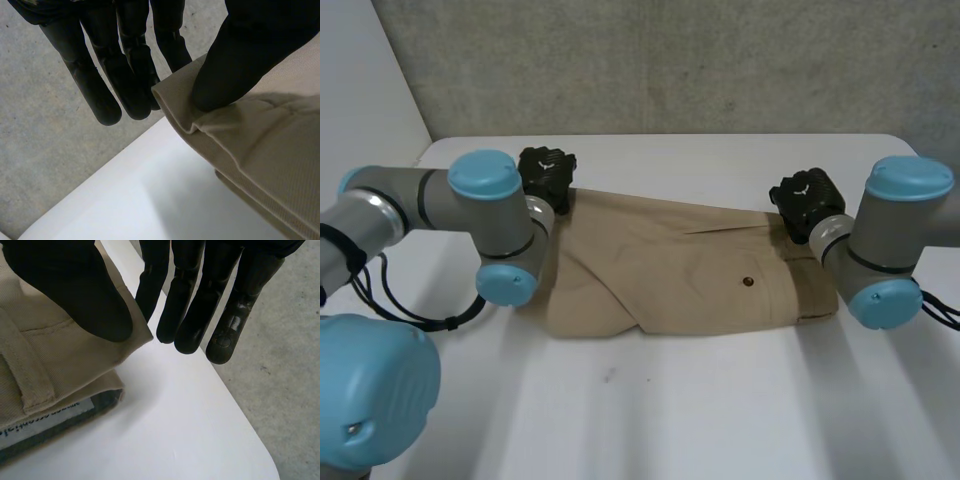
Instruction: Fold the shorts.
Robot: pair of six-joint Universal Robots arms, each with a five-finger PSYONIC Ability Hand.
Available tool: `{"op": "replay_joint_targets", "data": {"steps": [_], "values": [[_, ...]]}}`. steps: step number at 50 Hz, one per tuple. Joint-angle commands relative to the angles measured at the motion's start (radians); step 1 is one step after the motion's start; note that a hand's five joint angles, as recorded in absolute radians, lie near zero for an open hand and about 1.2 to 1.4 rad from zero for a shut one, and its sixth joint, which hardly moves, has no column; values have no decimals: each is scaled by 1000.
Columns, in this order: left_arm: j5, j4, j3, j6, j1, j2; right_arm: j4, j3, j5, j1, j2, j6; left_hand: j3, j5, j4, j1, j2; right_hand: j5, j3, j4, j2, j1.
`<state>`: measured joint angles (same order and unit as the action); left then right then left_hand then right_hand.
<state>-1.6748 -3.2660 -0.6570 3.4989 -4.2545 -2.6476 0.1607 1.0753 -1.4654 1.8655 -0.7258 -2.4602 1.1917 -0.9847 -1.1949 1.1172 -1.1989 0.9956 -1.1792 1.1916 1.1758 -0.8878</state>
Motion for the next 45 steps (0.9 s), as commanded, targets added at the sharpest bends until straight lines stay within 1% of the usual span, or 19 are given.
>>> {"op": "replay_joint_targets", "data": {"steps": [1,2,3,4,5,7,8,10,11,13,17,18,19,22,29,38,45], "values": [[43,-40,37,6,4,-66,20,-63,4,12,78,0,205,-237,-201,279,-197,226,-217,205,220,-508],[49,-46,33,8,5,-66,20,-63,4,12,77,0,161,-194,-158,236,-154,221,-212,200,216,-504],[53,-52,24,9,7,-64,19,-61,-3,14,72,0,-34,1,37,41,41,-255,264,-277,-261,-27],[58,-67,2,14,7,-58,19,-60,-4,14,69,0,-524,492,527,-450,531,-487,496,-508,-492,205],[58,-75,-10,17,10,-55,20,-58,-6,14,63,-3,-735,703,738,-661,743,-649,658,-670,-655,367],[58,-107,-53,25,15,-28,22,-48,-4,15,25,-14,-1009,977,1012,-935,1016,-954,963,-976,-960,672],[58,-118,-70,26,13,-11,23,-43,-3,15,8,-19,-1016,984,1019,-942,1024,-985,994,-1006,-991,703],[61,-135,-104,28,13,29,20,-26,8,15,-36,-42,-1011,978,1014,-936,1018,-982,991,-1004,-988,700],[66,-145,-140,28,5,75,20,-23,8,14,-47,-54,-999,966,1002,-924,1006,-982,991,-1004,-988,700],[72,-147,-174,28,2,107,13,-17,14,14,-66,-80,-984,952,987,-910,991,-974,983,-995,-979,691],[122,-142,-239,28,5,141,-12,-9,77,3,-89,-141,-967,934,970,-892,974,-944,953,-966,-950,662],[133,-141,-249,28,5,143,-32,-9,115,1,-87,-158,-961,928,964,-886,968,-936,945,-957,-941,653],[157,-139,-268,28,4,143,-38,-11,131,1,-86,-163,-955,922,958,-880,962,-930,939,-951,-935,647],[178,-138,-276,28,1,140,-53,-24,163,-3,-61,-172,-955,922,958,-880,962,-897,907,-919,-903,615],[185,-139,-234,29,-13,86,-56,-61,162,-11,14,-174,-905,872,908,-830,912,-888,898,-910,-894,606],[188,-127,-103,48,-22,-24,-32,-138,103,-12,97,-161,-858,825,861,-783,865,-874,883,-895,-879,591],[184,-136,34,94,-44,-119,91,-161,71,-11,121,-157,-782,749,785,-707,789,-874,883,-895,-879,591]]}}
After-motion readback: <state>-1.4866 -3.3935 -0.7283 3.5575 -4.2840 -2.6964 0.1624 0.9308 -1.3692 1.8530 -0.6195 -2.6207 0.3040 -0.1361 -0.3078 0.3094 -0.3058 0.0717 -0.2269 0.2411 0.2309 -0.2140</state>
